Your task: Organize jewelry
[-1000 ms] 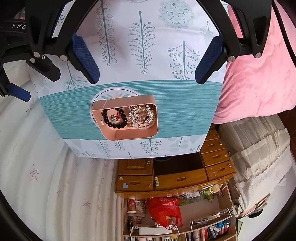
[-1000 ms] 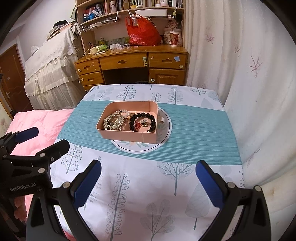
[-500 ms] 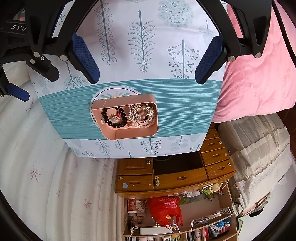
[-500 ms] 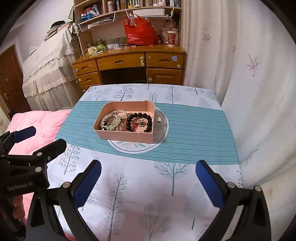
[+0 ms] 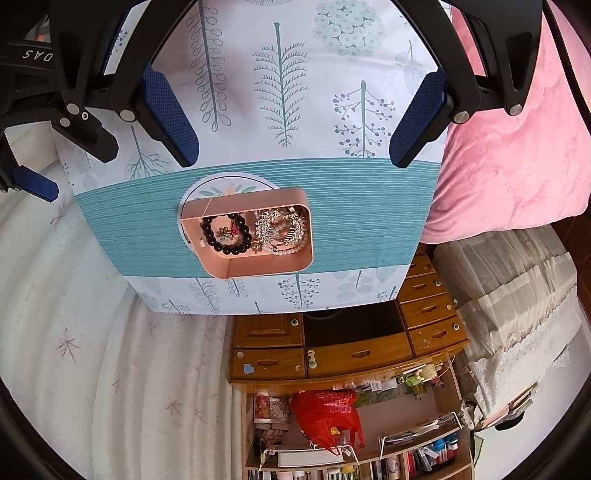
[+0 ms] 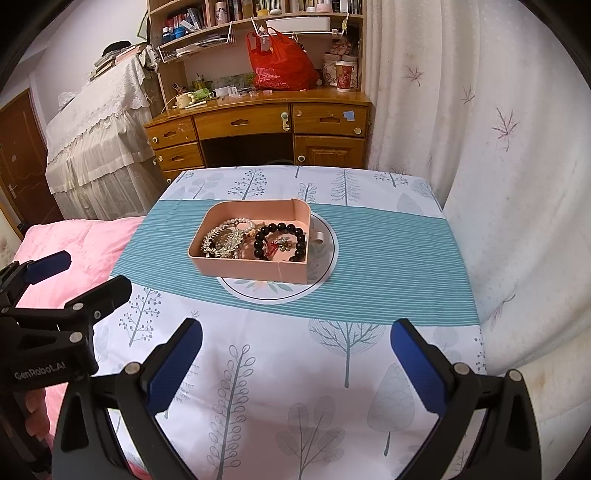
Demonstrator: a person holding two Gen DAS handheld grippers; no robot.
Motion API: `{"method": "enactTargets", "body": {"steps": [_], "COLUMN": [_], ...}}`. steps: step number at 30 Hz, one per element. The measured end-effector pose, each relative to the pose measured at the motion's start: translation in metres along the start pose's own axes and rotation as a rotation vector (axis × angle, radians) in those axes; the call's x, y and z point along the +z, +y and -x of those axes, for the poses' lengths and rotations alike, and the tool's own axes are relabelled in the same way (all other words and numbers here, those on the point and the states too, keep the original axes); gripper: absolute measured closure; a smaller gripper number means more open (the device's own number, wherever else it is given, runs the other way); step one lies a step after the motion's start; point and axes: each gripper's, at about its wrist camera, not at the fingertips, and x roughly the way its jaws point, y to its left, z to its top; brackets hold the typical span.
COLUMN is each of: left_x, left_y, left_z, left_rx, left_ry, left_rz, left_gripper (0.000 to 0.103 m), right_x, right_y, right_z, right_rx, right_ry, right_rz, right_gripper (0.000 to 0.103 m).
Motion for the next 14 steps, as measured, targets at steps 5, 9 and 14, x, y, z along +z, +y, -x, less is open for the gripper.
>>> {"method": "enactTargets", "body": {"steps": [5, 9, 14], "left_x": [-0.0008, -0.0013, -0.0034], "left_y": [0.0002, 0.0004, -0.0004], "left_z": [0.0004, 0.0007, 0.0047], "left_rx": [-0.001, 0.001, 0.012], "left_ry": [0.003, 0.003, -0.011], "left_rz": [0.000, -0.001, -0.009], "left_gripper": [0.001, 0.001, 0.001], "right_x": [-0.0004, -0.0011, -0.0020], "right_y": [0.0004, 0.0005, -0.0006], "right_z": [0.0004, 0.0023, 0.0041], "right_rx": [-0.002, -0.001, 0.001], "right_ry": [-0.003, -0.007, -0.012], "right_rz": [0.000, -0.002, -0.005], "right_gripper": [0.001, 0.001, 0.001]}}
